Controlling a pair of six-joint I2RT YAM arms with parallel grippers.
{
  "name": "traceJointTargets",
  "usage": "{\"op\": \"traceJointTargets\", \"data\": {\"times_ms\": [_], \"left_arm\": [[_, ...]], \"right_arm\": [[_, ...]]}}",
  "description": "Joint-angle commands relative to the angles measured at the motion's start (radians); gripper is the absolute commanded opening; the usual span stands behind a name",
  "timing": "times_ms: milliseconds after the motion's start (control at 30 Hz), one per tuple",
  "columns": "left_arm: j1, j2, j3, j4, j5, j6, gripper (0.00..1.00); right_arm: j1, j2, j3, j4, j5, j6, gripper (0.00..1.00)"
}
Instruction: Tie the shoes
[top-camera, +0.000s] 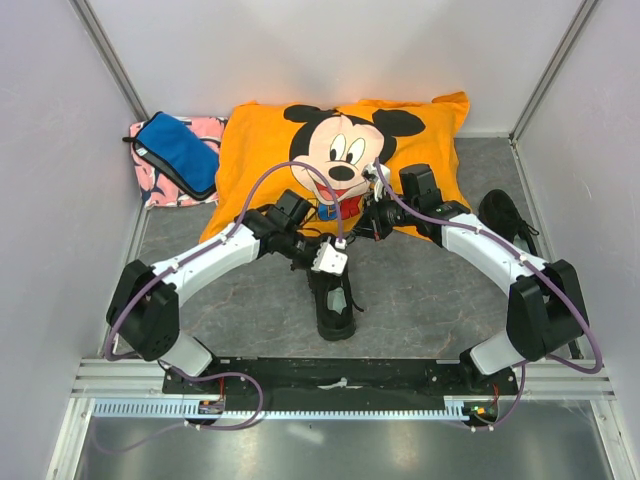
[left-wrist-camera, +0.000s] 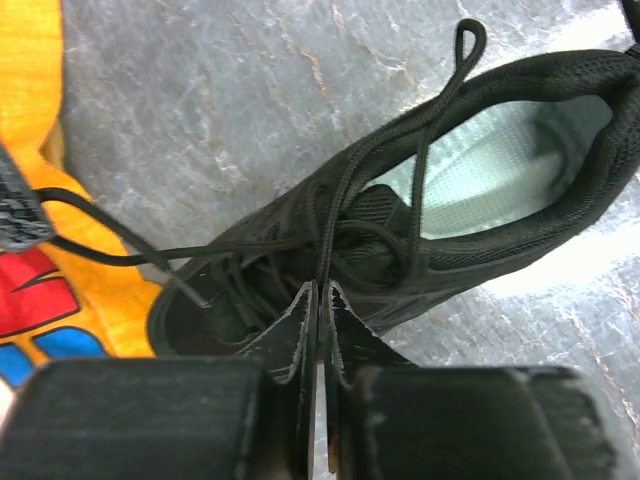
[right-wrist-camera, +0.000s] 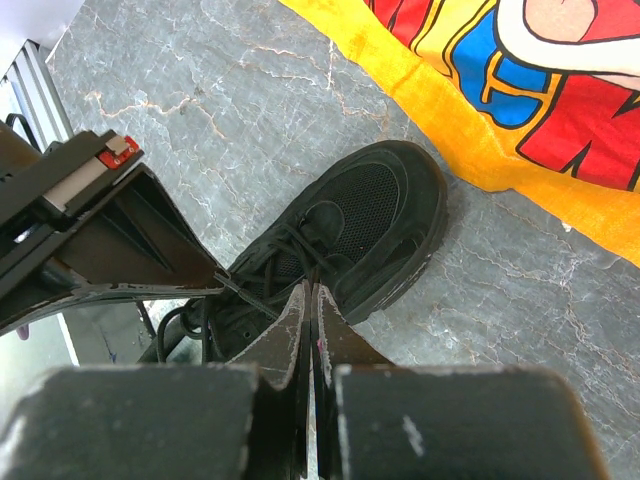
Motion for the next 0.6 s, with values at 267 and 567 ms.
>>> {"op": "traceJointTargets", "data": {"times_ms": [267,567], "left_arm": [[-0.186,-0.105,0.114,0.094,0.047,-0.173,0.02],[-0.162,-0.139,0.100,0.321,0.002,-0.638,0.57]], "right_arm": [[0.001,0.027,0.025,0.059,-0.039,0.028,0.00],[0.001,0.013,0.040,0.087,-0.080,0.045,0.00]]}}
